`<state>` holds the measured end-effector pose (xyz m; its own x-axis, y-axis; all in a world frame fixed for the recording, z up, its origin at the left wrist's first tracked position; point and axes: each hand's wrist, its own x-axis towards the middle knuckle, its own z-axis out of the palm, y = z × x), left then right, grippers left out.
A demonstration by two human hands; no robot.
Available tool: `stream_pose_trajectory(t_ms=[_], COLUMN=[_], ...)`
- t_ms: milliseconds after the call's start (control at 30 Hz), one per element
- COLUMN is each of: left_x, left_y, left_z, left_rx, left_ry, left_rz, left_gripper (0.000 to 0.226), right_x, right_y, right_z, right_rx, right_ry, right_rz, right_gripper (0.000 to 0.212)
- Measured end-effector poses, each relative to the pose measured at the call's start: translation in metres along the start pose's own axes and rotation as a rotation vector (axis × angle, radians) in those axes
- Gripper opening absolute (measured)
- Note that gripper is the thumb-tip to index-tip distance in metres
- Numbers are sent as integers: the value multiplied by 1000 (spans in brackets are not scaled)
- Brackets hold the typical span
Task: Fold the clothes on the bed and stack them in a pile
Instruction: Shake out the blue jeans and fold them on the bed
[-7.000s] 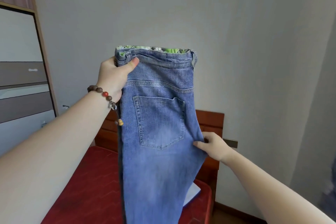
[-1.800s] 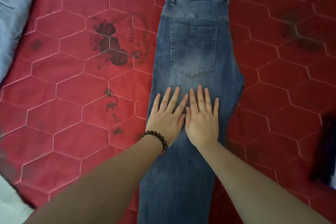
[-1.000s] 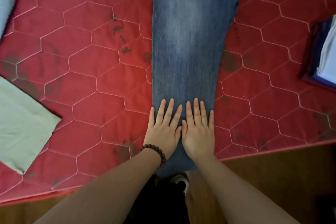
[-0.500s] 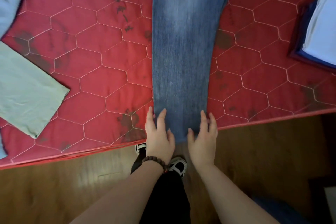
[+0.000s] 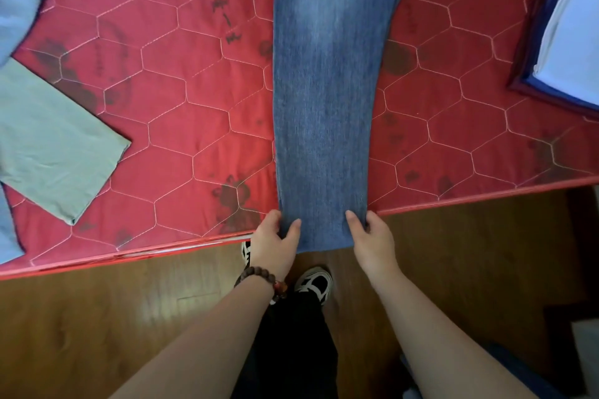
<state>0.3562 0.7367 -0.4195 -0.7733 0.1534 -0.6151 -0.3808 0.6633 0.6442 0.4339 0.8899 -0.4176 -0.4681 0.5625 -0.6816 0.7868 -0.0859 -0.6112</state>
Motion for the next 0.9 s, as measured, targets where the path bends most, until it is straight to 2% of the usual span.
stream_pose_trajectory(t_ms=[100,167,200,267,333,400,467,500,533,600,667,700,733,800,900], left_x=[-5,-12,-16,-26,-34,-36,-34,-33,-32,-28,-22,-16,-10,8,47], left_y=[-9,-14,-15,-15,-10,-2,10,15,21,35,51,60,70,92,136], left_z=[-5,-10,-13,-19,-24,-29,-38,-45,-52,-66,-76,-80,-84,-91,-99], left_rx=[31,42,23,-27,-48,-37,-82,-105,-103,-42,48,107,156,155,3], left_ry=[-137,-170,-161,-100,-84,-114,-175,-222,-270,-327,-318,-305,-291,-277,-342], left_rz=[-87,-125,-140,-138,-63,-13,-33,-23,11,97,179,229,276,341,402], left_gripper=[17,10,8,26,39,27,36,42,46,44,31,26,23,21,20], right_x=[-8,-16,-21,-30,-35,-37,-39,-40,-39,-37,-36,-34,-31,-19,14], right_y=[10,18,21,23,20,13,5,1,-4,-14,-30,-39,-50,-75,-130], right_z=[-4,-8,-9,-13,-18,-25,-33,-39,-48,-67,-83,-88,-91,-94,-100], right_rx=[-16,-22,22,133,160,153,187,234,314,485,516,446,337,130,105], right_ry=[-95,-135,-151,-171,-191,-201,-196,-209,-263,-495,-691,-716,-688,-518,-325], right_rz=[80,113,125,116,70,36,69,133,211,295,271,211,128,-47,-209], right_gripper=[23,20,28,60,68,54,38,41,46,51,51,47,41,29,20])
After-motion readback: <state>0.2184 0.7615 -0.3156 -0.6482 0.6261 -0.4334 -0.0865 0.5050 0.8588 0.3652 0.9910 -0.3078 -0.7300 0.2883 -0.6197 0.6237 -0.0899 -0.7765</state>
